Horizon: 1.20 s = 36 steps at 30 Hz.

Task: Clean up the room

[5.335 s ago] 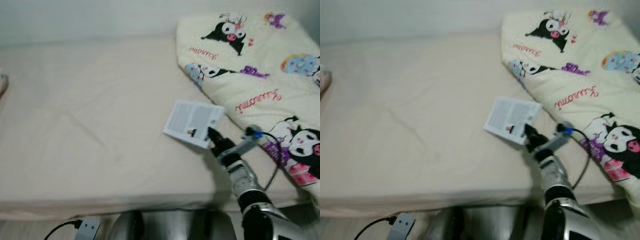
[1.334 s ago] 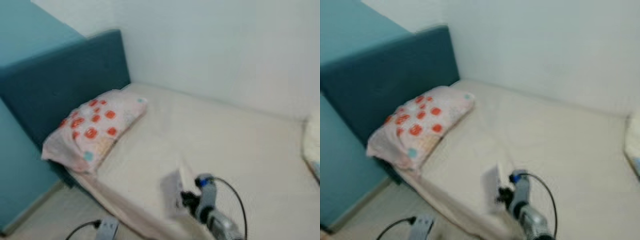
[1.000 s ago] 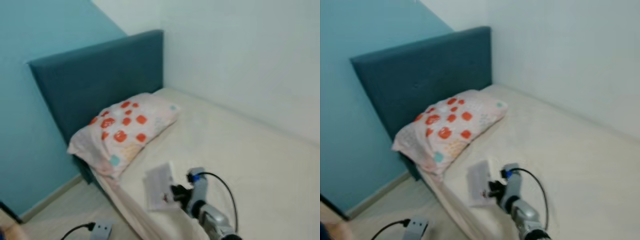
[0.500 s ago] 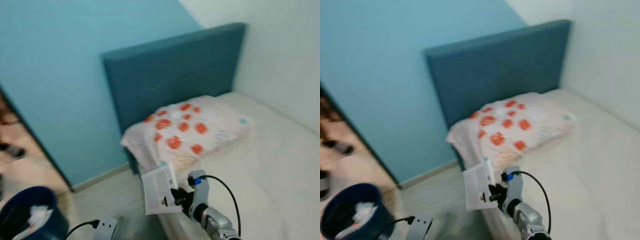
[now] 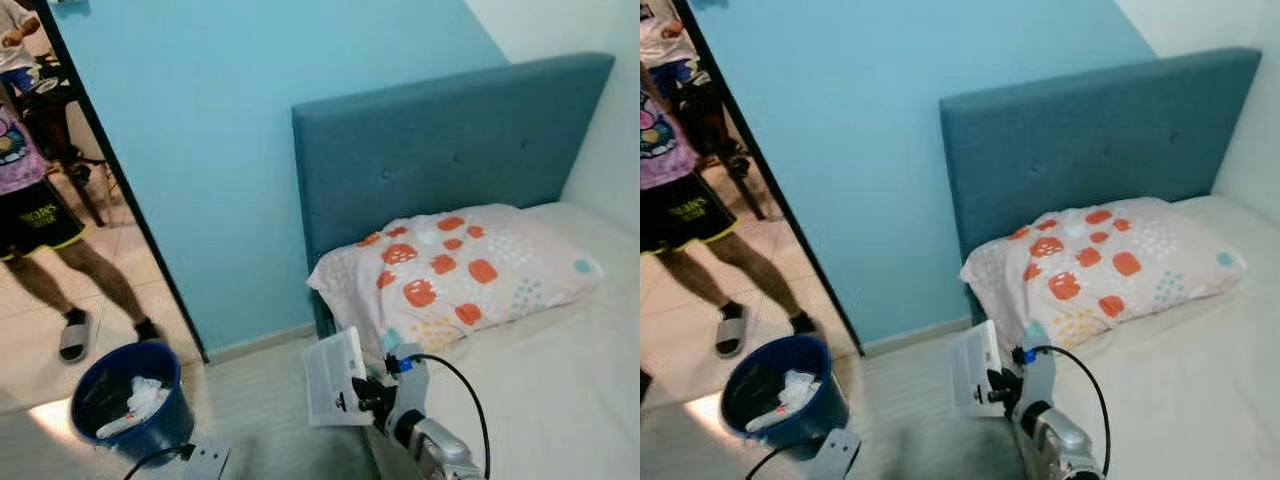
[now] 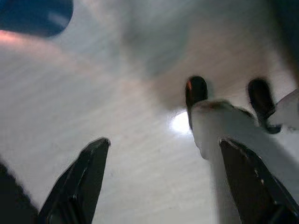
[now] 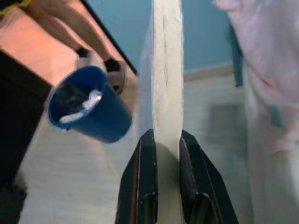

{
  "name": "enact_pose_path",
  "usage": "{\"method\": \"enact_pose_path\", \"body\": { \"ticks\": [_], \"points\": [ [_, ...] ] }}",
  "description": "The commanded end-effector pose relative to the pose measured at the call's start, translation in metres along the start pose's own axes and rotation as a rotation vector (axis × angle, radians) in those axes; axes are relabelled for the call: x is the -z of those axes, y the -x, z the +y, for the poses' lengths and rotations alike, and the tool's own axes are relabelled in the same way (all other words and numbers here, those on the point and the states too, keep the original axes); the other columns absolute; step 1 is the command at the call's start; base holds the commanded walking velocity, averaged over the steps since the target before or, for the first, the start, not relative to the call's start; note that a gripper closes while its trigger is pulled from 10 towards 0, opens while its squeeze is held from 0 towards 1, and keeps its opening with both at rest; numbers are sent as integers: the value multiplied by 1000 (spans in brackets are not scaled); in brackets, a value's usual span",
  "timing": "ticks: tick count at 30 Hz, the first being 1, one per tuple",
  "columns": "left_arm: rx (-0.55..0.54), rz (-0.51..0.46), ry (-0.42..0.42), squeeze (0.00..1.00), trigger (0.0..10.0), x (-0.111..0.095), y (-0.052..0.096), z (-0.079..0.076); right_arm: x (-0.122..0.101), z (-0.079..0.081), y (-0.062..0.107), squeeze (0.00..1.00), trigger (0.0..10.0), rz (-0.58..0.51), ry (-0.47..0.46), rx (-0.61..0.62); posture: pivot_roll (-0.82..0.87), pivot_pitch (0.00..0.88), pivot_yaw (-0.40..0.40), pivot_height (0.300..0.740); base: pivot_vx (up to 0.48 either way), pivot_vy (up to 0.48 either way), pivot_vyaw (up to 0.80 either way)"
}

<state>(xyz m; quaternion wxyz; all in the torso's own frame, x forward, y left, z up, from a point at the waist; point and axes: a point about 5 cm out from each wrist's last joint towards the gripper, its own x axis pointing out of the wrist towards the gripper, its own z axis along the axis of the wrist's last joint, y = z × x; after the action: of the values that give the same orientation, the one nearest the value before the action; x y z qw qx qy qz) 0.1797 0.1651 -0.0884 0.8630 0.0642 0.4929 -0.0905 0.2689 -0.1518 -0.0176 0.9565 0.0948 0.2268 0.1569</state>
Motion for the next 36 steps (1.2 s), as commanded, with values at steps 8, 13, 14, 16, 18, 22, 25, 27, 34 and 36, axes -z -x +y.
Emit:
{"method": "enact_pose_path", "body": {
  "ticks": [8,13,14,16,18,22,25,27,34,36],
  "points": [
    [13,9,-23,0,10000,0,0,-1,-7,-28,5,0,10000,-10,-98,238,-136,36,61,731,0,0,-400],
    [15,8,-17,0,10000,0,0,-1,-13,-46,13,0,10000,-56,-136,369,-137,35,59,731,0,0,-800],
    [15,8,-16,0,10000,0,0,-1,-13,-48,14,0,10000,-63,-140,383,-137,35,57,731,0,0,-800],
    [15,8,-15,0,10000,1,0,-1,-15,-51,15,0,10000,-75,-143,414,-137,35,57,731,0,0,-800],
    [16,8,-15,0,10000,1,0,-2,-17,-57,17,0,10000,-95,-197,483,-138,39,58,731,0,0,-400],
    [18,8,-17,0,10000,2,0,-3,-20,-63,20,0,10000,-137,-284,525,-137,41,58,731,0,0,0],
    [18,8,-18,0,10000,2,0,-3,-21,-64,20,0,10000,-146,-306,534,-137,41,58,731,0,0,0],
    [15,10,-22,0,10000,3,0,-2,-22,-68,21,0,10000,-148,-385,556,-137,41,58,731,0,0,0],
    [9,13,-28,0,10000,5,1,1,-31,-76,22,0,10000,-239,-569,569,-120,52,64,716,0,0,0],
    [7,13,-31,0,10000,5,1,2,-34,-78,23,0,10000,-270,-610,565,-115,56,67,711,0,0,0]
  ]
}}
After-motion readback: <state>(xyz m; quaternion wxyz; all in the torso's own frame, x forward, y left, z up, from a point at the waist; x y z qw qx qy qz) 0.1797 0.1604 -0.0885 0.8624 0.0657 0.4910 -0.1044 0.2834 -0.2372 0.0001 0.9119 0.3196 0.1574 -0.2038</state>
